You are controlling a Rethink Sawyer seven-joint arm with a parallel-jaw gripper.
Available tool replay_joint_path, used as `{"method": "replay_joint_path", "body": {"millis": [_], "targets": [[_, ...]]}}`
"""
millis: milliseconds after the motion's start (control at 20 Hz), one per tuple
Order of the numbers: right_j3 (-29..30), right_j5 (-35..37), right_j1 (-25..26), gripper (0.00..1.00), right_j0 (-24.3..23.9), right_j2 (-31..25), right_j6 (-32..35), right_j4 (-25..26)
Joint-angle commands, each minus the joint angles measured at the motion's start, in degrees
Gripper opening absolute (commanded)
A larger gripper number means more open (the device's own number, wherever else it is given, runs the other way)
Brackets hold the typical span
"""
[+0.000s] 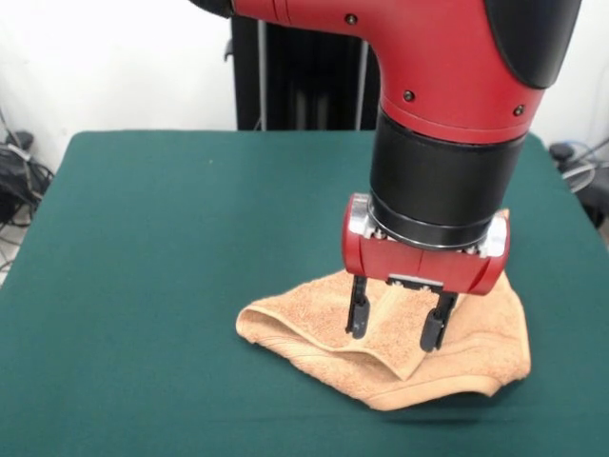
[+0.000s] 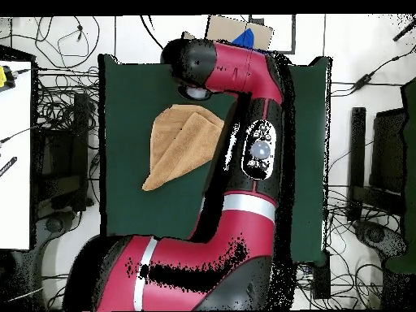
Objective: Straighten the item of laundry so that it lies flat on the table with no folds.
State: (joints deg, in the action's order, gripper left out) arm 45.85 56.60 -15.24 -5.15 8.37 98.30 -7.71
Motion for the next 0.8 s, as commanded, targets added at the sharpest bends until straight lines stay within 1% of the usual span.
{"method": "replay_joint_path", "body": {"millis": [50, 600, 800], "targets": [[7.5, -1.9, 1.2, 1.0, 0.5, -1.4, 15.3, -1.1], [10.3, -3.3, 0.8, 1.0, 0.7, -1.5, 14.8, -0.8], [10.5, -4.4, 1.4, 1.0, 0.9, -1.7, 15.2, -0.7]]}}
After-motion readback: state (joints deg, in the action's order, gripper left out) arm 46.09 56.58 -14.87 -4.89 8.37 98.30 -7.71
